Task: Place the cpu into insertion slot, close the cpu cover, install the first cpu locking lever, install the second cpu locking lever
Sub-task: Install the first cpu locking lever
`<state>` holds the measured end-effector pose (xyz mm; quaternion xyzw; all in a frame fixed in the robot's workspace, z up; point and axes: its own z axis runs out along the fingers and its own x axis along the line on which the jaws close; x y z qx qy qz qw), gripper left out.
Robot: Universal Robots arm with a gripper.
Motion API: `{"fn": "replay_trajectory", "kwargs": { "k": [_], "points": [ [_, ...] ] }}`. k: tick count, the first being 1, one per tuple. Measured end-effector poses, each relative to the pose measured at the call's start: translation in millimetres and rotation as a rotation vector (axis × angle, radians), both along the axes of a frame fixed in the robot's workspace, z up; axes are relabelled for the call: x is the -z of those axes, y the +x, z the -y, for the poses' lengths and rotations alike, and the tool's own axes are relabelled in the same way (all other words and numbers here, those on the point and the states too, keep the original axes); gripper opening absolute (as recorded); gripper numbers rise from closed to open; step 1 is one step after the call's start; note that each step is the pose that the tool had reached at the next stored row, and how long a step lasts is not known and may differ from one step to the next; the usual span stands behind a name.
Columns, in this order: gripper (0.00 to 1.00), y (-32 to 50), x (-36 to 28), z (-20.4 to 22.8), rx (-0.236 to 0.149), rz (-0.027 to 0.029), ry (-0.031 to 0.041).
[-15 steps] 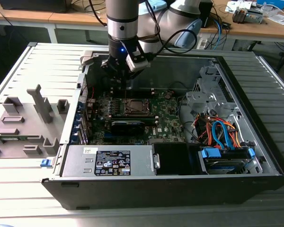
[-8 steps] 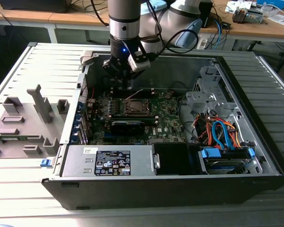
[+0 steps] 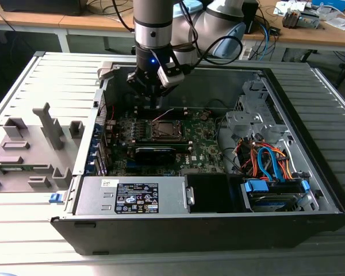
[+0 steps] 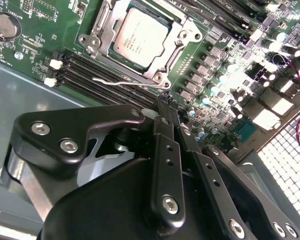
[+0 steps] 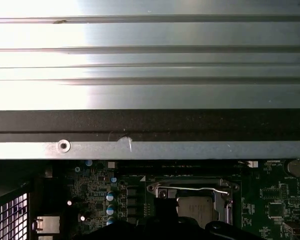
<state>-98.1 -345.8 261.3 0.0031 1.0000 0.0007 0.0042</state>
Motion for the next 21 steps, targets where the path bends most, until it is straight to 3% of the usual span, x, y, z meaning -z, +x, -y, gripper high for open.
{"fn": "replay_trajectory", "kwargs": {
  "k": [21],
  "points": [
    [0.11, 3.1, 4.9, 0.0, 0.0, 0.0, 0.0]
  ]
}}
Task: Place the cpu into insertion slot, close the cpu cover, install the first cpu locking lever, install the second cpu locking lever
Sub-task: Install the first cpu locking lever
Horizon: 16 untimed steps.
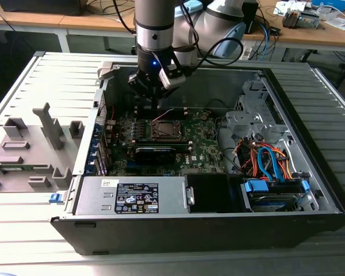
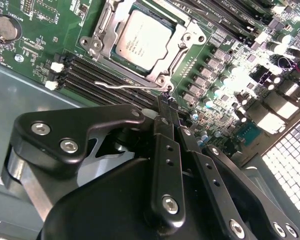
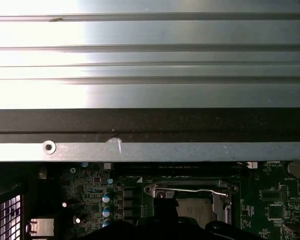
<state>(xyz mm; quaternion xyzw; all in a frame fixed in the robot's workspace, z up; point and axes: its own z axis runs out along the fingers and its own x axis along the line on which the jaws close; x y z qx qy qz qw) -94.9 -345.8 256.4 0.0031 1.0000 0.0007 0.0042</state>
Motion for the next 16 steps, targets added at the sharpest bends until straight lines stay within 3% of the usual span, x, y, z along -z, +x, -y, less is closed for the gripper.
{"fn": "replay_trajectory", "kwargs": {
  "k": [16],
  "points": [
    [0.11, 4.1, 1.7, 0.0, 0.0, 0.0, 0.0]
  ]
}}
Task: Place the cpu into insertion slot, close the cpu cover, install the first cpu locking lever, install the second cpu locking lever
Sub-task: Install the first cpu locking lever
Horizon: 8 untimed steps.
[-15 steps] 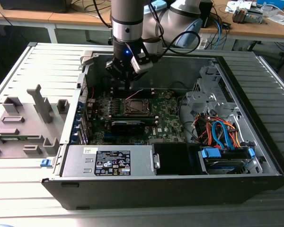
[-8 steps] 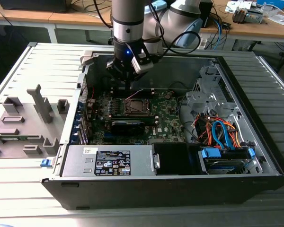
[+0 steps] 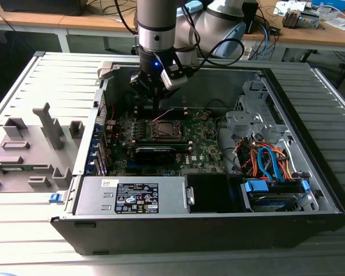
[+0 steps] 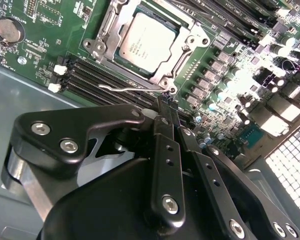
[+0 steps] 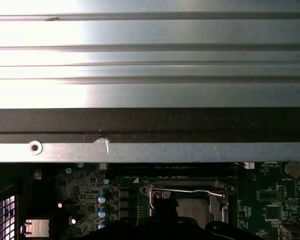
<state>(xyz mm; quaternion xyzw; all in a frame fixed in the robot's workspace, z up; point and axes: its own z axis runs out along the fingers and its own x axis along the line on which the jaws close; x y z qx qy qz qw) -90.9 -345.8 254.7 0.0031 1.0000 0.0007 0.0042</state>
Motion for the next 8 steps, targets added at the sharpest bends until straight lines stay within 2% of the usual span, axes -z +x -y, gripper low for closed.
{"fn": "replay_trajectory", "kwargs": {
  "k": [8],
  "points": [
    [0.11, 2.5, 0.9, 0.0, 0.0, 0.0, 0.0]
  ]
}}
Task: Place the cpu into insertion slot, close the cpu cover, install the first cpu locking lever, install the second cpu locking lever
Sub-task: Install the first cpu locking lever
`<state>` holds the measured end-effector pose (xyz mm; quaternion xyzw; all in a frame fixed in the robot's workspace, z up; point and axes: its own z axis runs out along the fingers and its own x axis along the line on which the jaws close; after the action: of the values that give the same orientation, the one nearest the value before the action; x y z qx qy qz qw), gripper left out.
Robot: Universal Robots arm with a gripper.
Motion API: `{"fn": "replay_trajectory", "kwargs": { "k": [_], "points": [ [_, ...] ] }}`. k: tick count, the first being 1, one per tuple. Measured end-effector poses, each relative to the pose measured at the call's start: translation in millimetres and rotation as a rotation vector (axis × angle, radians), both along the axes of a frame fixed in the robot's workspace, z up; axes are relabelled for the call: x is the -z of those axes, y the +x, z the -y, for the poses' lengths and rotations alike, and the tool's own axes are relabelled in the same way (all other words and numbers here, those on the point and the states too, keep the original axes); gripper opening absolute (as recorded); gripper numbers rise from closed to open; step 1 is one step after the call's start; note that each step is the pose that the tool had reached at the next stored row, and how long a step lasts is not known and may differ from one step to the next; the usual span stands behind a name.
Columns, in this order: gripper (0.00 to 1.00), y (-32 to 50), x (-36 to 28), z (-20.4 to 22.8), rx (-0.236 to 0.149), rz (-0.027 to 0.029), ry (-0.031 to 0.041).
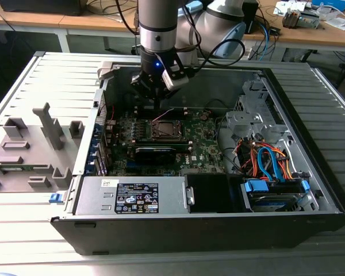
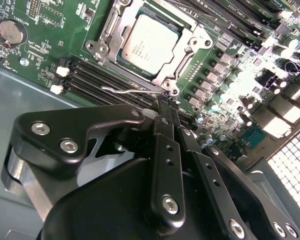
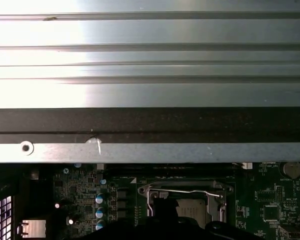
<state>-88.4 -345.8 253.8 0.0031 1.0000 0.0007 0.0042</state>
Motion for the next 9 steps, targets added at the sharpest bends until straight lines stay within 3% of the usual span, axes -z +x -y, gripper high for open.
{"fn": "replay_trajectory", "kwargs": {
  "k": [9],
  "points": [
    [0.11, 2.2, 1.1, 0.0, 0.0, 0.0, 0.0]
  ]
}}
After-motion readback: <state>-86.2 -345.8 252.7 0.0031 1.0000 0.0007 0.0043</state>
